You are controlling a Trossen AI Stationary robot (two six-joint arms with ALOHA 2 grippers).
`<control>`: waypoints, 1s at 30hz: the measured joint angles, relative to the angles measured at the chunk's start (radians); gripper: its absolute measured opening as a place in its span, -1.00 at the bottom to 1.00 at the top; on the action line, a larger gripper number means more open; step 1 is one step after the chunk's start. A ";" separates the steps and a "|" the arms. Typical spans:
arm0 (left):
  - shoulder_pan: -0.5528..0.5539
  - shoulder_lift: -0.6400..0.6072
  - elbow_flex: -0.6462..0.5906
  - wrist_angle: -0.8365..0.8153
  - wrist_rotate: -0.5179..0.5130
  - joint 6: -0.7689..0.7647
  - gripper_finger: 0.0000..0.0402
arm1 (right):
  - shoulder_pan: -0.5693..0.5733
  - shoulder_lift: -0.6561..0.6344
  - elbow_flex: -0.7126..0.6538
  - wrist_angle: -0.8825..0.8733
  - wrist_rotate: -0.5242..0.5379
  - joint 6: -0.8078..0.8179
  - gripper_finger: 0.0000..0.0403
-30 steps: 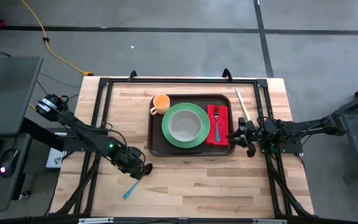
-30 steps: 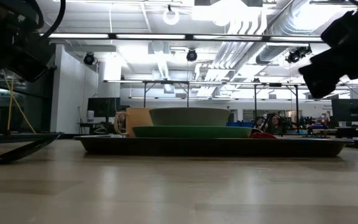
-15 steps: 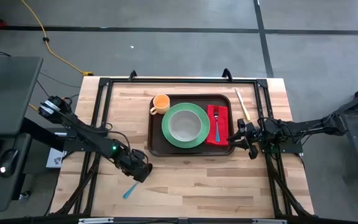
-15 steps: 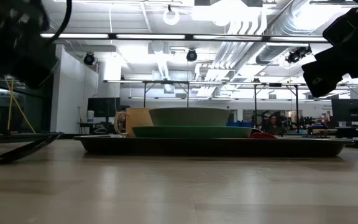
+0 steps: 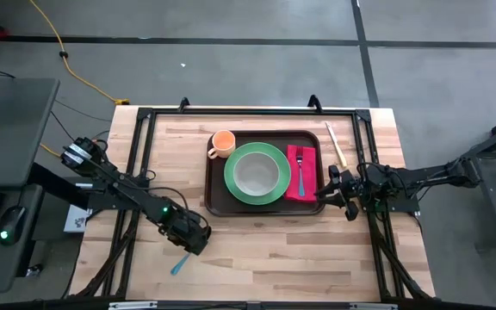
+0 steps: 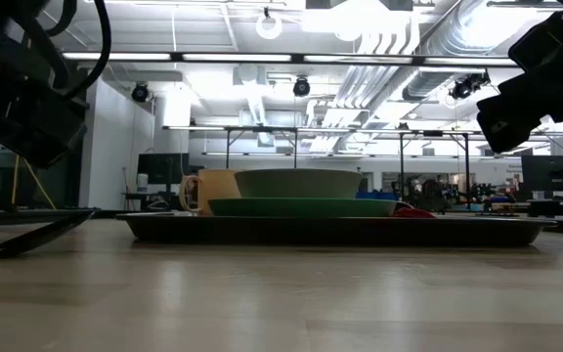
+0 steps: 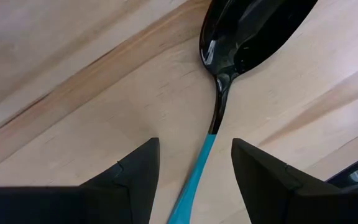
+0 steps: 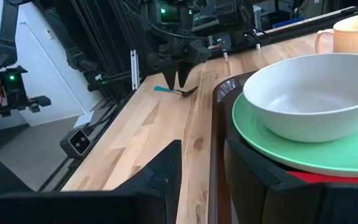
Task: Set up tray
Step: Put the blue spoon on the red napkin to the left of the blue fork
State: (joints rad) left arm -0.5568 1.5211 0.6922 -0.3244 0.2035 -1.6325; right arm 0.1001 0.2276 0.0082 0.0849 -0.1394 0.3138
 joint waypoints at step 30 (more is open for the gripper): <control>0.000 0.005 0.064 -0.075 -0.091 0.005 0.14 | 0.000 0.001 0.000 -0.007 -0.001 0.000 -0.51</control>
State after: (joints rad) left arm -0.5564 1.5265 0.7563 -0.3997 0.1125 -1.6275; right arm 0.0998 0.2287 0.0082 0.0782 -0.1404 0.3136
